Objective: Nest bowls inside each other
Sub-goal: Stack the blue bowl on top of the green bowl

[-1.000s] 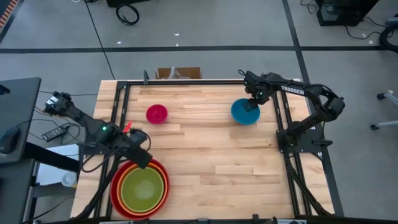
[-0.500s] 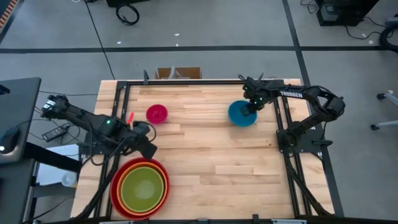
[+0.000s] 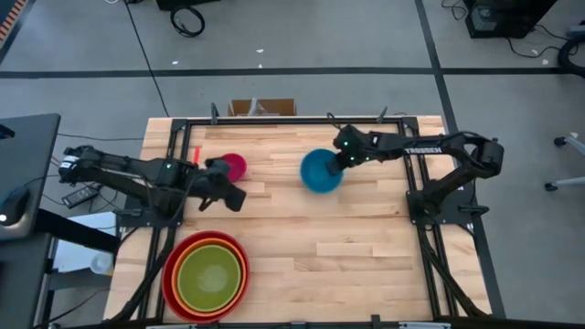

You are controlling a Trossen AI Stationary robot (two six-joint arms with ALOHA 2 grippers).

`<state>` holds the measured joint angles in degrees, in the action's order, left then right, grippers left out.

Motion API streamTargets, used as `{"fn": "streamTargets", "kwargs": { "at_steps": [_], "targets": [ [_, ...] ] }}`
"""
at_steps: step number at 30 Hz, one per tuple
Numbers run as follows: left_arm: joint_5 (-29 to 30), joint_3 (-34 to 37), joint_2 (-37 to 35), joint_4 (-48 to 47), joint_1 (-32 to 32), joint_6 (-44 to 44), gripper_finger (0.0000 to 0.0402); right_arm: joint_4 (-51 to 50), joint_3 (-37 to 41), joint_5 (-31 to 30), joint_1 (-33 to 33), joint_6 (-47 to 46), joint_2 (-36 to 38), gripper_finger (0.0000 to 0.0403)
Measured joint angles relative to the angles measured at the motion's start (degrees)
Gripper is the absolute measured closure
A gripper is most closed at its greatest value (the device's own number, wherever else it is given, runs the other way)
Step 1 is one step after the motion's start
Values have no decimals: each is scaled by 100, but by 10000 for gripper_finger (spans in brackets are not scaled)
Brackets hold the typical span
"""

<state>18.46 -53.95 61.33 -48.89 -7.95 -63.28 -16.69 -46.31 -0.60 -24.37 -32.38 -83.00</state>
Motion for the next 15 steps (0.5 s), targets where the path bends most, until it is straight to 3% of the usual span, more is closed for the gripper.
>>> {"fn": "streamTargets", "kwargs": {
  "at_steps": [6, 15],
  "targets": [
    [351, -4, 517, 1186, 598, 718, 230, 1277, -14, -769, 603, -300, 0, 389],
    [465, -2, 1386, 3159, 1143, 2164, 230, 1311, -269, -1877, 924, -292, 0, 389]
  ]
}}
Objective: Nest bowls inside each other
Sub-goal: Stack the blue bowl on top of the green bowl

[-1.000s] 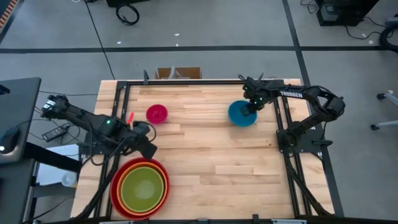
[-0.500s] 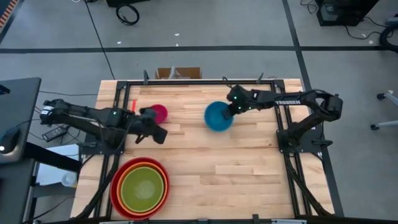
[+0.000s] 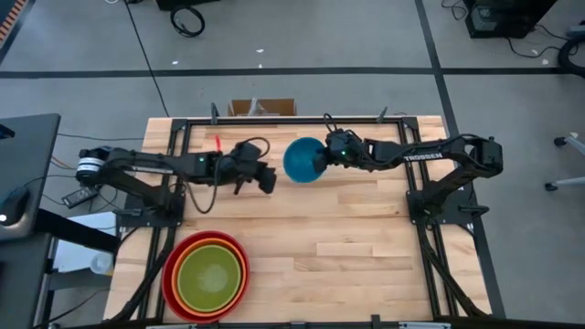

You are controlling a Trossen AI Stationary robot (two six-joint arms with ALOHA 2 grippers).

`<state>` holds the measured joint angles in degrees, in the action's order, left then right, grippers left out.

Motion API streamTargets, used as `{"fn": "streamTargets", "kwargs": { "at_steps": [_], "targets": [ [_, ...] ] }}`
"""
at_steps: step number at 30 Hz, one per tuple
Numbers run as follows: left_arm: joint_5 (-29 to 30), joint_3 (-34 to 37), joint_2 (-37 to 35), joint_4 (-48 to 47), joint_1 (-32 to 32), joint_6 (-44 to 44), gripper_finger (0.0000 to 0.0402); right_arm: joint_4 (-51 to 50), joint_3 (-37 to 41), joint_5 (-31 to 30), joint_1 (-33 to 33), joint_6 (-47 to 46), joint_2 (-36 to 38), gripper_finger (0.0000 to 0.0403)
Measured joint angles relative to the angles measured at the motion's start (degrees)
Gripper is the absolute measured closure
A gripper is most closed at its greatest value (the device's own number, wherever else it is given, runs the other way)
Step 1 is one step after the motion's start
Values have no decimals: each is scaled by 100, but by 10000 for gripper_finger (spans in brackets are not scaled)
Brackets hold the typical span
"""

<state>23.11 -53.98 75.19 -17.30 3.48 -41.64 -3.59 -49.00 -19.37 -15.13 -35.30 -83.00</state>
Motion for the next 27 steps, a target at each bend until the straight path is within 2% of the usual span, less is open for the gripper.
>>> {"fn": "streamTargets", "kwargs": {
  "at_steps": [6, 12, 19, 27],
  "targets": [
    [258, 0, 419, 924, 209, 621, 230, -151, -277, -574, 145, 137, 0, 389],
    [268, 0, 473, 1149, 318, 692, 230, -494, -428, -1044, 168, 139, -81, 389],
    [256, 0, 486, 1564, 352, 1087, 230, -401, -434, -1056, 196, 224, -144, 389],
    [173, 5, 598, 1671, 416, 1586, 230, 187, -432, -777, 365, 864, -142, 388]
  ]
}}
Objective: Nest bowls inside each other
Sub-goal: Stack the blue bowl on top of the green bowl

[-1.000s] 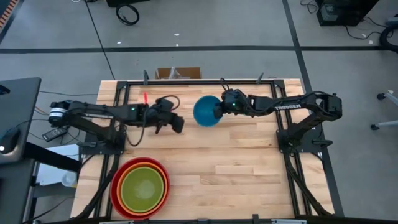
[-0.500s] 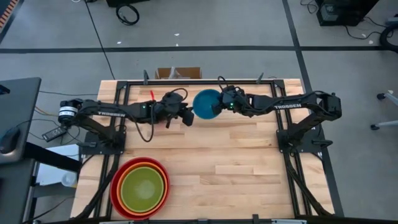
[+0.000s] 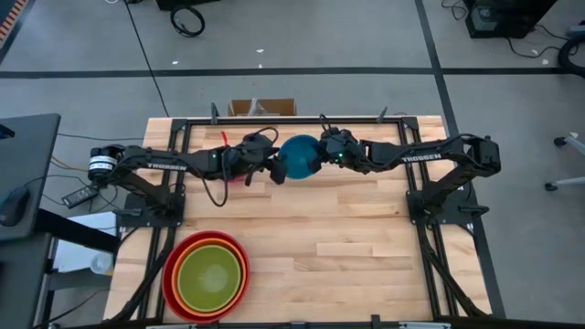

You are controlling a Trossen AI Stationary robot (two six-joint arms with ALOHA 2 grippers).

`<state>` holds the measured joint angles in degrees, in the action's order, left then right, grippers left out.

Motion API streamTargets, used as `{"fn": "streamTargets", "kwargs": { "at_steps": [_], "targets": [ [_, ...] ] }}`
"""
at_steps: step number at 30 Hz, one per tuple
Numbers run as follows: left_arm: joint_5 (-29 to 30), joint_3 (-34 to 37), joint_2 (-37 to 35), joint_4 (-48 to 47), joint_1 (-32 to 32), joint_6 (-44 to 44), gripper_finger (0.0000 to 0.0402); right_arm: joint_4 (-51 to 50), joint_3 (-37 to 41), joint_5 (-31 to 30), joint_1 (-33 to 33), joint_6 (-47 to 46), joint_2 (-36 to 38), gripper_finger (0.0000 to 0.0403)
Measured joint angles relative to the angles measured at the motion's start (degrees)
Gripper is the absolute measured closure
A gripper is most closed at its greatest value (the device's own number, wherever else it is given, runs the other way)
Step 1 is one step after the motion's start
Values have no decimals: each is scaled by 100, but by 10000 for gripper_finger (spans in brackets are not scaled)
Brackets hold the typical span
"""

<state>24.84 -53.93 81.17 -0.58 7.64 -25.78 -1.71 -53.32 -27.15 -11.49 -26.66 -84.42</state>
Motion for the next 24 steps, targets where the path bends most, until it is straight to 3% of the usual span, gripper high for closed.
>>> {"fn": "streamTargets", "kwargs": {
  "at_steps": [5, 11, 18, 24],
  "targets": [
    [128, 0, -18, -96, -15, -38, 264, -30, 0, 109, 130, 71, 4, 382],
    [340, 0, -22, -507, -2, -142, 380, 15, 0, 368, 298, -190, 4, 348],
    [132, -99, -272, -1608, -9, -209, 391, 218, 1, 1597, 341, -486, 252, 263],
    [-295, -650, -713, -3468, -9, 375, 392, 982, 4, 2279, 330, -677, 958, 213]
  ]
}}
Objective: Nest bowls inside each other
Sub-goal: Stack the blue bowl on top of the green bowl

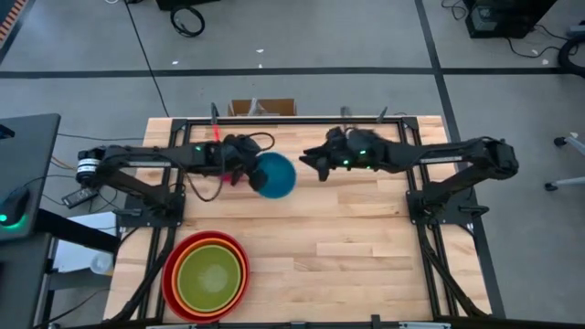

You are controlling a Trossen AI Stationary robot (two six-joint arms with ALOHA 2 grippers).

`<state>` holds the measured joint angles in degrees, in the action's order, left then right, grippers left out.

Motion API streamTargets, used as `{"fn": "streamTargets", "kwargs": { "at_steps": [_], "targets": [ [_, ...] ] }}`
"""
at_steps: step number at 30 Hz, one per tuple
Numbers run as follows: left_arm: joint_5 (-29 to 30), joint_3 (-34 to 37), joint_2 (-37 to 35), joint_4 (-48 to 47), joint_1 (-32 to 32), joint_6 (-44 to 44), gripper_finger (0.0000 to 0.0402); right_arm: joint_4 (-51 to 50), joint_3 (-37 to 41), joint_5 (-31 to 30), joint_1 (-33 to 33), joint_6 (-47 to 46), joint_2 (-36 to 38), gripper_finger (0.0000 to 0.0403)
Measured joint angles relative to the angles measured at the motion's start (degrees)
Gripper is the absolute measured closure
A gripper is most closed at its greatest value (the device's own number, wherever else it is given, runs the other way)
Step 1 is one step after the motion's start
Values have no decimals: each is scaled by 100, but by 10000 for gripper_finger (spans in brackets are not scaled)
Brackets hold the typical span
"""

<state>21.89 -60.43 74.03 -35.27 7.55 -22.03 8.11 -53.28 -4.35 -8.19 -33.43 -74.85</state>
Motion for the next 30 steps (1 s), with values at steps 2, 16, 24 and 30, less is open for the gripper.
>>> {"fn": "streamTargets", "kwargs": {
  "at_steps": [2, 16, 24, 30],
  "targets": [
    [-548, -285, -206, -696, 0, 306, 392, 203, 1, 41, -2, -53, 308, 209],
    [-3228, -1007, -970, -3900, -1540, -455, 392, -1162, -4, -670, -606, 239, 1409, 211],
    [-3691, -46, -913, -2690, -3354, -1874, 392, -1924, 7, -484, -478, -411, 1076, 211],
    [-3734, 745, -922, -1593, -4215, -3171, 389, -1887, 7, -344, -173, -542, 739, 211]
  ]
}}
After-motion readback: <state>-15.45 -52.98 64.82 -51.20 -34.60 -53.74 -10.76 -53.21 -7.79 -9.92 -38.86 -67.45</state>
